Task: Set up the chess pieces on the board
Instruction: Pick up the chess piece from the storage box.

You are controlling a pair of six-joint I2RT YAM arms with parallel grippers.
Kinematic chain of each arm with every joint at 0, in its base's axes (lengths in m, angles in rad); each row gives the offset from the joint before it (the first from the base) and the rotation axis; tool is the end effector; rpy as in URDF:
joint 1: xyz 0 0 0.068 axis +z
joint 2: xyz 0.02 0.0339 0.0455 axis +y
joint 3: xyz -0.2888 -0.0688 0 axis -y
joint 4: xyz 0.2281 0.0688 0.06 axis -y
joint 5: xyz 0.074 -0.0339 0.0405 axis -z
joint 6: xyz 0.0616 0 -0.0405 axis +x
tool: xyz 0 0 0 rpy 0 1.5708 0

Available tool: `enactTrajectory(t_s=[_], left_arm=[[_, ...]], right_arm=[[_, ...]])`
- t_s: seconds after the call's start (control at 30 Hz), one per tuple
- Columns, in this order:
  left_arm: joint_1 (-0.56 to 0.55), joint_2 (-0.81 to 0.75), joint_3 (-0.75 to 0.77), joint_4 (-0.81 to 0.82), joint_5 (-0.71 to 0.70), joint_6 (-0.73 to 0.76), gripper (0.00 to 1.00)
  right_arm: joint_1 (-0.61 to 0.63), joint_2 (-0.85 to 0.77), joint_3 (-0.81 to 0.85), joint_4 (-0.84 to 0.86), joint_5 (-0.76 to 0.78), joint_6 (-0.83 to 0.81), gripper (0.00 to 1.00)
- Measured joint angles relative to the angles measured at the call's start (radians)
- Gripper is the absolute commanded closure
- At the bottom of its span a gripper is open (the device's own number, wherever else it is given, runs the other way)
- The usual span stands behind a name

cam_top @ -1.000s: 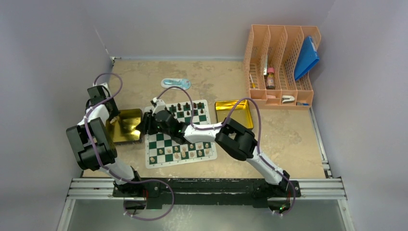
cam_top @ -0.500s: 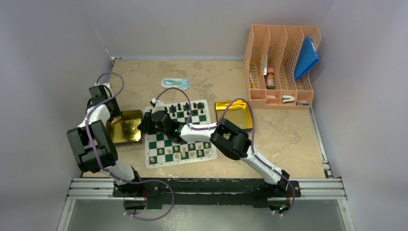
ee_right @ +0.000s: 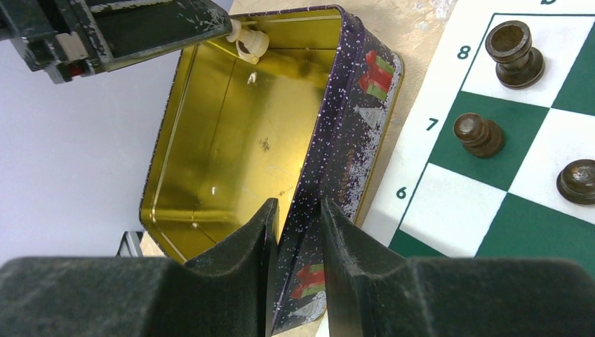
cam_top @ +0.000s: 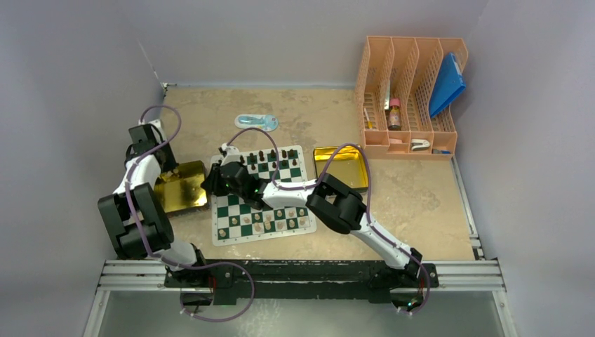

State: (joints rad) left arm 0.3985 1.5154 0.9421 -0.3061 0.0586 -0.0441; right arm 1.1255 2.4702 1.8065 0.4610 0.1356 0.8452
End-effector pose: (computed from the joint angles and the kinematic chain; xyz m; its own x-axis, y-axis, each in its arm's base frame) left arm 0.2913 0.1187 0.2242 -0.6937 -0.3398 -0.6350 -0.3839 0.9205 -0.0732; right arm 0.2638 0.5334 0.1727 -0.6838 0.2881 -0.6704 -0.4907 0.4984 0.7147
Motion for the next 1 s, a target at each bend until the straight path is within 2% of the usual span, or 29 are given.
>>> enactTrajectory(t_s=[0.4, 0.63, 1.0], left_arm=[[-0.009, -0.114, 0.021, -0.080, 0.023, -0.050, 1.00], [-0.009, -0.170, 0.024, -0.085, 0.026, -0.070, 1.00], [-0.040, -0.176, 0.094, -0.160, 0.056, -0.116, 1.00]], right_arm=[[0.000, 0.000, 0.000, 0.003, -0.019, -0.010, 0.67], [0.000, -0.018, -0.037, 0.016, -0.035, -0.027, 0.57], [-0.003, -0.277, -0.219, 0.048, -0.065, -0.174, 0.44]])
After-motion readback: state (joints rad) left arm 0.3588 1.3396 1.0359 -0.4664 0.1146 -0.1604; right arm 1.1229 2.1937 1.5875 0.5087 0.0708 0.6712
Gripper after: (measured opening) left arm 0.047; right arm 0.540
